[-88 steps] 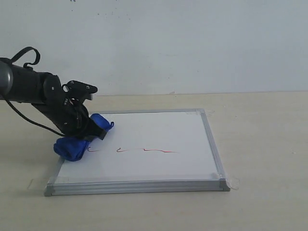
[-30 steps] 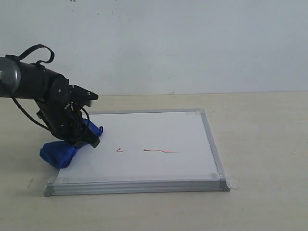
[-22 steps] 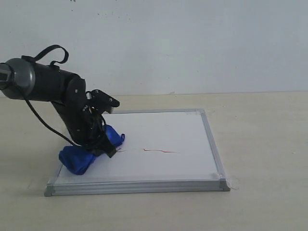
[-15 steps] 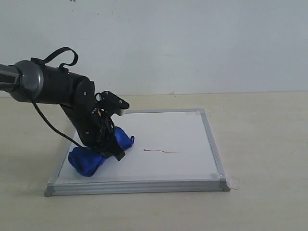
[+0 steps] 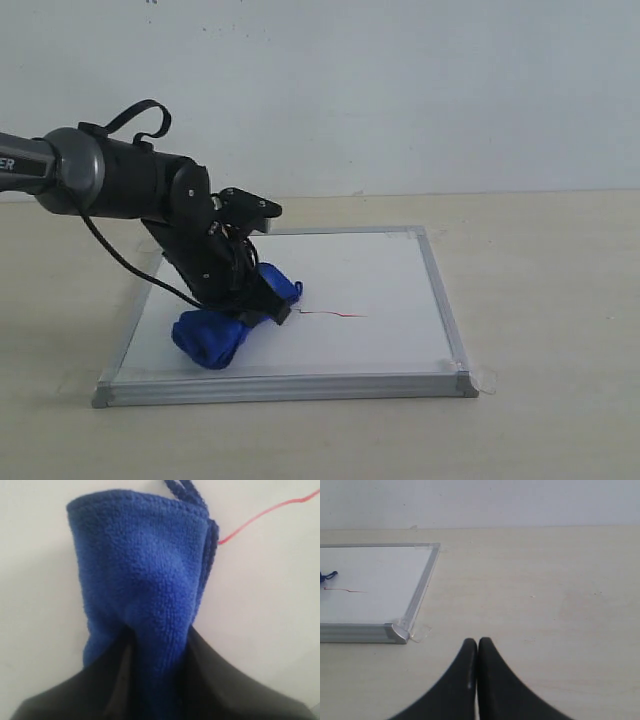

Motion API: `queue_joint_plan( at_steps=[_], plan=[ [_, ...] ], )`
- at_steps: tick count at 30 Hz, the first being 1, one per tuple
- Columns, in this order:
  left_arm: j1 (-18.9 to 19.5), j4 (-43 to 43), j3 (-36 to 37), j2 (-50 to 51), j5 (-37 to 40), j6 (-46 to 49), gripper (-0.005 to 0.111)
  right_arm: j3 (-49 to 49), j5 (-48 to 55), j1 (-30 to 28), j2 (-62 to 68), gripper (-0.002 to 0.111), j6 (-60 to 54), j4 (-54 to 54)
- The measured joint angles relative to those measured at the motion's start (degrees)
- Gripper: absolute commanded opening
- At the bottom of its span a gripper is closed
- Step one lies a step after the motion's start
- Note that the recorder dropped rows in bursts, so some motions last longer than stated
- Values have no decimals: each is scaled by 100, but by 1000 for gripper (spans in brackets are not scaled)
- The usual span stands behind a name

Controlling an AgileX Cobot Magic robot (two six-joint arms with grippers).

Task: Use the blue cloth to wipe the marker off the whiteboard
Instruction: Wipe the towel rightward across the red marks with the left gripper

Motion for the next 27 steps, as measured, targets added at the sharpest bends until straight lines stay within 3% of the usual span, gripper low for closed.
queue_joint_plan(
  at_steps=[14,21,27],
  plan=[
    [-391,-374,-323,121,232,271,4,0,0,0,0,0,12,0],
    [-405,213,-323,121,242,-59,4,0,0,0,0,0,12,0],
    [47,964,-323,121,253,-942,4,0,0,0,0,0,12,0]
  ],
)
